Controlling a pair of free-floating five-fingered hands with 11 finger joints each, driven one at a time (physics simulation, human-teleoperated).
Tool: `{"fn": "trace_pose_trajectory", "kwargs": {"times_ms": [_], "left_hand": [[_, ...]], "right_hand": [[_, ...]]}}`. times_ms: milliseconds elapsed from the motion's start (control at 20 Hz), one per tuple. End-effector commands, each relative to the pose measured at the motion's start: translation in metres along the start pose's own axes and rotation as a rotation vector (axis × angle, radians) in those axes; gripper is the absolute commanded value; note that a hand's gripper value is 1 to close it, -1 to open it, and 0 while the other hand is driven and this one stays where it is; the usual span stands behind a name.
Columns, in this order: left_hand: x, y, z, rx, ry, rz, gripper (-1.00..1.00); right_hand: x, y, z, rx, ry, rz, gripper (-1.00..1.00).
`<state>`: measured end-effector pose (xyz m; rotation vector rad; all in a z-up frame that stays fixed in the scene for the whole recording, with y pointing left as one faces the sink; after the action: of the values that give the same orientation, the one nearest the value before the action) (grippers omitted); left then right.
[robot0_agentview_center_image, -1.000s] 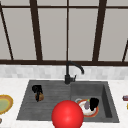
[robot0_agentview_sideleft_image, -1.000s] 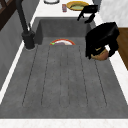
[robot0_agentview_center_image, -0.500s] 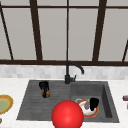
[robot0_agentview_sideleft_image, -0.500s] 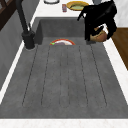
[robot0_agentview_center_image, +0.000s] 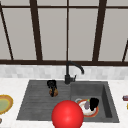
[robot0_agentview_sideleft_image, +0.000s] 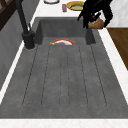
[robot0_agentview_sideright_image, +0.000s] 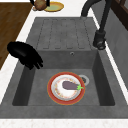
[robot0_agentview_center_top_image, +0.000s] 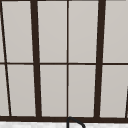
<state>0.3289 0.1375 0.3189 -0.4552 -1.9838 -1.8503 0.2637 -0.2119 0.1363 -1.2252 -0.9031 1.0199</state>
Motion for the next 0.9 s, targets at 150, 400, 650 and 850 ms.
{"fn": "trace_pose_trajectory", "kwargs": {"times_ms": [150,400,650,850], "left_hand": [[0.002,-0.005,-0.052,-0.031,0.014,-0.060,1.00],[-0.004,-0.020,-0.091,-0.041,0.023,-0.066,1.00],[-0.007,-0.034,-0.130,-0.041,0.024,-0.071,1.00],[-0.011,-0.045,-0.162,-0.044,0.027,-0.074,1.00]], "right_hand": [[0.000,0.000,0.000,0.000,0.000,0.000,0.00],[0.000,0.000,0.000,0.000,0.000,0.000,0.00],[0.000,0.000,0.000,0.000,0.000,0.000,0.00],[0.000,0.000,0.000,0.000,0.000,0.000,0.00]]}}
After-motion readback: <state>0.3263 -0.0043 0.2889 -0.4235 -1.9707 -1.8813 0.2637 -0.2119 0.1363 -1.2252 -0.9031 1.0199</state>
